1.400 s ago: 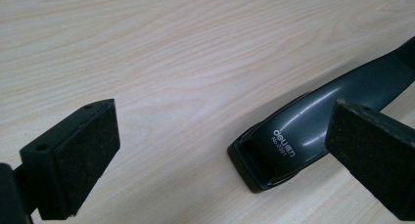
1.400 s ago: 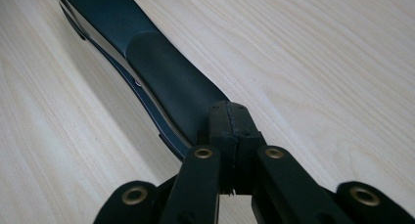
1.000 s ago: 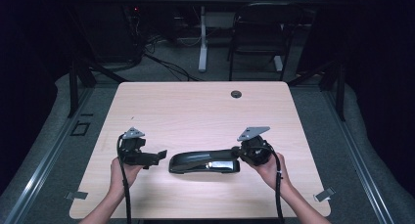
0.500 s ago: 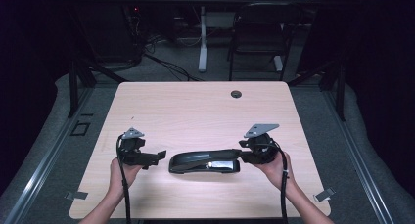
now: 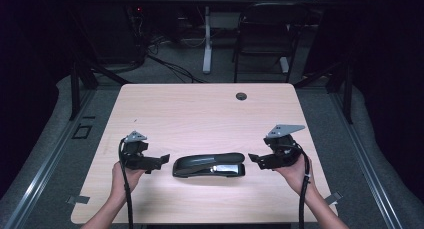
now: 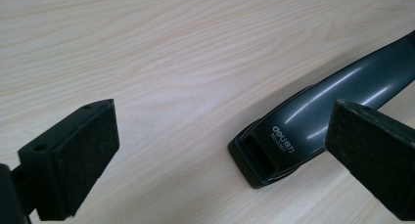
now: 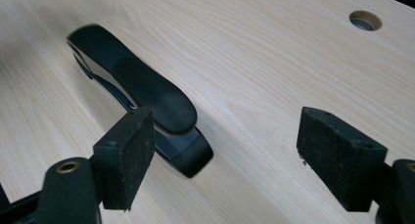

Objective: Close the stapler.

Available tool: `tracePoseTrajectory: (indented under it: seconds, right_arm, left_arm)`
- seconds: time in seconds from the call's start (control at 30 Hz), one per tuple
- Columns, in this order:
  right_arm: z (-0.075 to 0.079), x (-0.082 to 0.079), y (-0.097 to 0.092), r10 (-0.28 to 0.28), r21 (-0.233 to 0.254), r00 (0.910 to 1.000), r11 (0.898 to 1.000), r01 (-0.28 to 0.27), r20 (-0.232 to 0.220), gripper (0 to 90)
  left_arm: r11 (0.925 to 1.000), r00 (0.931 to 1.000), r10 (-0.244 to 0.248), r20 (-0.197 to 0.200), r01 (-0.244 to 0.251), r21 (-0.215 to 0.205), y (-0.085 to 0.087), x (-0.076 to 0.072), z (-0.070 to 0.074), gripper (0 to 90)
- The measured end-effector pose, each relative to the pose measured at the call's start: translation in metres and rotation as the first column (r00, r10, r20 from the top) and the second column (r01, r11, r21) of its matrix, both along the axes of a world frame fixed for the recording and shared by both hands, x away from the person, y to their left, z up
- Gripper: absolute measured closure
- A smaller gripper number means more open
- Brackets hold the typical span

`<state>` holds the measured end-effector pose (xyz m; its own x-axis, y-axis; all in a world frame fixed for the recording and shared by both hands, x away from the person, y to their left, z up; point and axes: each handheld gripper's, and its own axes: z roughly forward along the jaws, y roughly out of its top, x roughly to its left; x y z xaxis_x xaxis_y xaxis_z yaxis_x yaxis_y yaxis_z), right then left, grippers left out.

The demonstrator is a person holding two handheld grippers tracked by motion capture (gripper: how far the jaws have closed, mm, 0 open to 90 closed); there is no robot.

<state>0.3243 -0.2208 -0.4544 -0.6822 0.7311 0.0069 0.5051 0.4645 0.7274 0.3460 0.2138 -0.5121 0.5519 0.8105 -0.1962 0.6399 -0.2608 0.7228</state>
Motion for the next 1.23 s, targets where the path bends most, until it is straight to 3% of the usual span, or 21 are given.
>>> tracePoseTrajectory:
  seconds: [0.3, 0.57, 0.67, 0.8, 0.97, 1.13, 1.23]
  right_arm:
    - [0.000, -0.009, -0.030, -0.061, 0.007, 0.9981, 0.998, 0.061, 0.003, 15.1]
    - [-0.016, -0.013, -0.064, -0.144, -0.011, 0.9888, 0.990, 0.144, -0.038, 7.4]
    - [-0.027, -0.011, -0.074, -0.168, -0.058, 0.9830, 0.985, 0.164, -0.074, 0.2]
    - [-0.046, -0.006, -0.085, -0.202, -0.089, 0.9711, 0.977, 0.192, -0.127, 0.0]
    - [-0.061, 0.000, -0.087, -0.238, -0.158, 0.9610, 0.964, 0.215, -0.141, 0.0]
    - [-0.071, 0.001, -0.086, -0.228, -0.241, 0.9648, 0.951, 0.193, -0.130, 0.0]
    - [-0.075, 0.002, -0.086, -0.221, -0.263, 0.9663, 0.948, 0.181, -0.132, 0.0]
  left_arm:
    - [0.9999, 0.9998, 0.011, -0.015, -0.011, 0.000, 0.001, 0.001, -0.003, 0.0]
    - [0.9999, 0.9997, 0.012, -0.023, -0.012, 0.001, 0.004, 0.004, -0.006, 0.0]
    - [0.9999, 0.9997, 0.011, -0.024, -0.011, -0.002, 0.005, 0.006, -0.007, 0.0]
    - [1.0000, 0.9989, 0.004, -0.046, -0.005, -0.003, 0.007, 0.010, -0.011, 0.0]
    - [1.0000, 0.9982, 0.000, -0.059, -0.001, -0.006, 0.009, 0.014, -0.015, 0.0]
    - [1.0000, 0.9977, 0.005, -0.067, -0.004, 0.008, 0.008, 0.017, -0.018, 0.0]
    - [0.9995, 0.9979, 0.006, -0.065, -0.004, 0.032, 0.008, 0.017, -0.020, 0.0]
